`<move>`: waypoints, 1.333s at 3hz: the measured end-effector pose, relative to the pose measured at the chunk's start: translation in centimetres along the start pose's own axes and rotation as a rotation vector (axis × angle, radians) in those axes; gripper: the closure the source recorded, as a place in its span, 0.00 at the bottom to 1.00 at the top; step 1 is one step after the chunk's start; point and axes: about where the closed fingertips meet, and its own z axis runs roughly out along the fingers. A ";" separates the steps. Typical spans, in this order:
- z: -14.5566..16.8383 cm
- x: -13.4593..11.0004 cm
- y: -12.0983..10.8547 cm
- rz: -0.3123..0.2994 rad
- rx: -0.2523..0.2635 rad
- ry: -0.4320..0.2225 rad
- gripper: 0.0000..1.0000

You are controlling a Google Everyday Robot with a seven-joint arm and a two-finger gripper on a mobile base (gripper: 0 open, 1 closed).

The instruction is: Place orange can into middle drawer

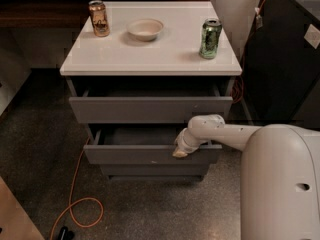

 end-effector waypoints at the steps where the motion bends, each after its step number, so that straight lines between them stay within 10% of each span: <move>1: 0.0 0.0 0.0 0.000 0.000 0.000 1.00; 2: 0.1 -0.1 1.1 -0.011 -0.016 -0.012 0.99; 4: 0.2 0.0 2.5 -0.027 -0.034 -0.025 0.39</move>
Offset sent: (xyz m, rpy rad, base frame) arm -0.0974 0.0338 -0.0260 0.0966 0.0752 0.1803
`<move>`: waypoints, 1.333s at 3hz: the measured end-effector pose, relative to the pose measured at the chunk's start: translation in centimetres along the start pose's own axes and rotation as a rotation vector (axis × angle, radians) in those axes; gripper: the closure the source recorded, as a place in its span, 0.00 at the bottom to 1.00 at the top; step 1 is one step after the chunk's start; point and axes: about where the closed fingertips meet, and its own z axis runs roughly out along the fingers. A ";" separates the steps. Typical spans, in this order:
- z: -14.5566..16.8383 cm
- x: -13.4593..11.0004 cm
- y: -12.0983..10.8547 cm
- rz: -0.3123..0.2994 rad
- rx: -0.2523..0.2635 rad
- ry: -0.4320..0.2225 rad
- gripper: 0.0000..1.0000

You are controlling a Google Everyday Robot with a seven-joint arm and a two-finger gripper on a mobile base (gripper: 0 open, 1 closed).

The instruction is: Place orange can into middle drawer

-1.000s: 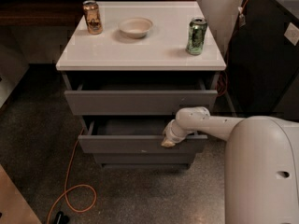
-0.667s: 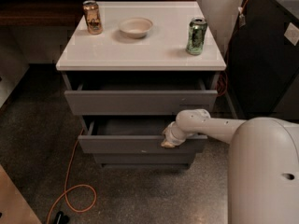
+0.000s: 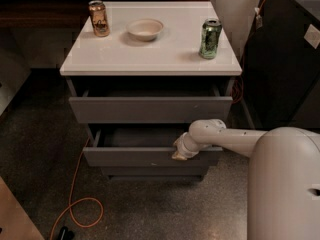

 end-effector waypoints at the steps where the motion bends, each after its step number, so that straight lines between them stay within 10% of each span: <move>1: -0.2 -0.1 0.4 -0.007 -0.002 -0.006 0.07; 3: -4.5 -3.5 5.4 -0.127 -0.011 -0.116 0.00; 4: -5.2 -4.4 4.6 -0.124 -0.021 -0.138 0.18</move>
Offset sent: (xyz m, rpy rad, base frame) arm -0.0911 0.0247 0.0386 0.1023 -0.0422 0.1828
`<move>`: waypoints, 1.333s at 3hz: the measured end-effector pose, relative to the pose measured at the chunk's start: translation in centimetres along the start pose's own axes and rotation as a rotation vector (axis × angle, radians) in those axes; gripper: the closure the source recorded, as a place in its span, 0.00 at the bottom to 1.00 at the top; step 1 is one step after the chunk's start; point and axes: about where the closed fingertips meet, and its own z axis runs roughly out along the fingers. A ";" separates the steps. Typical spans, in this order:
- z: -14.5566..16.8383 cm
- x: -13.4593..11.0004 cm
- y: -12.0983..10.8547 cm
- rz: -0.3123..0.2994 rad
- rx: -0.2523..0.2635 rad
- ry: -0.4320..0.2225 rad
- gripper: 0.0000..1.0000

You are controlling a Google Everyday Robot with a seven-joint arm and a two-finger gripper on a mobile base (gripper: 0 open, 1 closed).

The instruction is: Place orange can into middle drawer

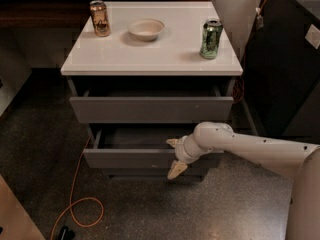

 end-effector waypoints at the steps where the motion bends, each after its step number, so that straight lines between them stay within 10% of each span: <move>1: -0.4 -0.2 -1.9 0.028 0.001 -0.024 0.40; 4: 1.7 1.2 -7.6 0.106 0.060 0.006 1.00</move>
Offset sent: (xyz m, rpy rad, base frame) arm 0.0745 -0.0111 0.0308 0.0816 0.0081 -0.0982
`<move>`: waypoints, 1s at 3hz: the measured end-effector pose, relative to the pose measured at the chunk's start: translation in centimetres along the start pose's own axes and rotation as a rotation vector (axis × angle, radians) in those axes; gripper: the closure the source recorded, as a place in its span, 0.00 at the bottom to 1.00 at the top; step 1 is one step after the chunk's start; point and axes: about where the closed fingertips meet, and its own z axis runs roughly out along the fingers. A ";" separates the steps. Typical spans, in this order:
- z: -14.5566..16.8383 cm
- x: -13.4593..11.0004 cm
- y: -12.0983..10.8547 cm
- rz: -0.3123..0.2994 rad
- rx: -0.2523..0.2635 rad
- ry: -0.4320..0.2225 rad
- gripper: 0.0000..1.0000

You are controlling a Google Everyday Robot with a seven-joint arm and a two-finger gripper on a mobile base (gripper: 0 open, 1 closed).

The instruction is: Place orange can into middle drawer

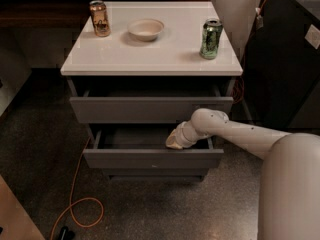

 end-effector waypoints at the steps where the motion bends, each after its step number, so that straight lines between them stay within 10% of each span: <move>1: 2.0 0.9 0.3 0.009 0.017 0.039 1.00; 3: 3.0 1.3 0.9 0.016 0.019 0.066 1.00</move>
Offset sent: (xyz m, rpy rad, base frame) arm -0.0075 0.0051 -0.0651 -0.0946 0.0082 -0.0610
